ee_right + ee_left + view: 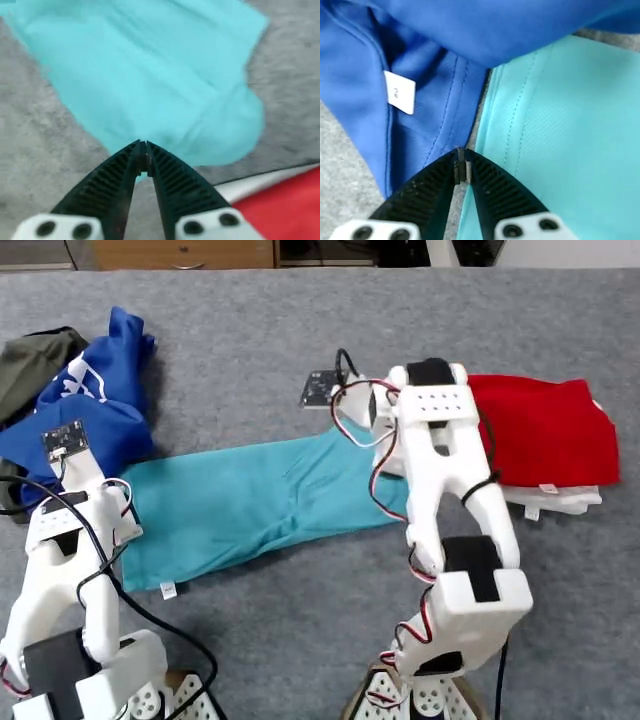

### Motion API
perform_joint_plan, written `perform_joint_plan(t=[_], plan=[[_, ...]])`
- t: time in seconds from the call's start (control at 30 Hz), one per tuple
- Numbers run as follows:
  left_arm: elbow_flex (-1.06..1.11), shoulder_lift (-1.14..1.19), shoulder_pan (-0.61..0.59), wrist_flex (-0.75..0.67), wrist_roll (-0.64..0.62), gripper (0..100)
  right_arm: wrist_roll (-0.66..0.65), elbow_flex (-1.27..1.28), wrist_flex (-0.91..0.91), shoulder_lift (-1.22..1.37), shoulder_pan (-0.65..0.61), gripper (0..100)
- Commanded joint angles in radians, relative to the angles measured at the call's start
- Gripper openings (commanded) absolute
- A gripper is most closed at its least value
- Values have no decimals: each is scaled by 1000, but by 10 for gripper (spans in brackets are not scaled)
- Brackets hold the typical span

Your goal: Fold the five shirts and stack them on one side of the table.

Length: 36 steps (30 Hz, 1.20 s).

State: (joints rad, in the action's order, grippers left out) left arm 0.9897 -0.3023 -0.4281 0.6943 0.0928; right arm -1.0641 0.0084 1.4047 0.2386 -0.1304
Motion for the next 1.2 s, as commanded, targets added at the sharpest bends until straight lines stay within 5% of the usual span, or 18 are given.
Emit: perform_joint_plan(t=[0.0, 0.17, 0.33, 0.53, 0.7, 0.87, 1.17], plan=[[-38, -1, 14, 6, 6, 19, 25, -82, -38, 99, -22, 3], [-38, -1, 14, 6, 6, 19, 150, -246, -135, 348, -42, 3], [-44, -1, 17, 25, 48, 19, 123, -466, 135, 384, -59, 2], [-155, -71, -21, 232, 72, 20, 66, -654, 371, 166, 22, 2], [-255, -196, -69, 463, 103, 105, 118, -602, 368, -8, 47, 2], [-249, -286, -21, 591, 109, 174, 284, -367, 195, -81, 47, 2], [-141, -202, 2, 388, 124, 179, 299, 222, -339, -234, 12, 3]])
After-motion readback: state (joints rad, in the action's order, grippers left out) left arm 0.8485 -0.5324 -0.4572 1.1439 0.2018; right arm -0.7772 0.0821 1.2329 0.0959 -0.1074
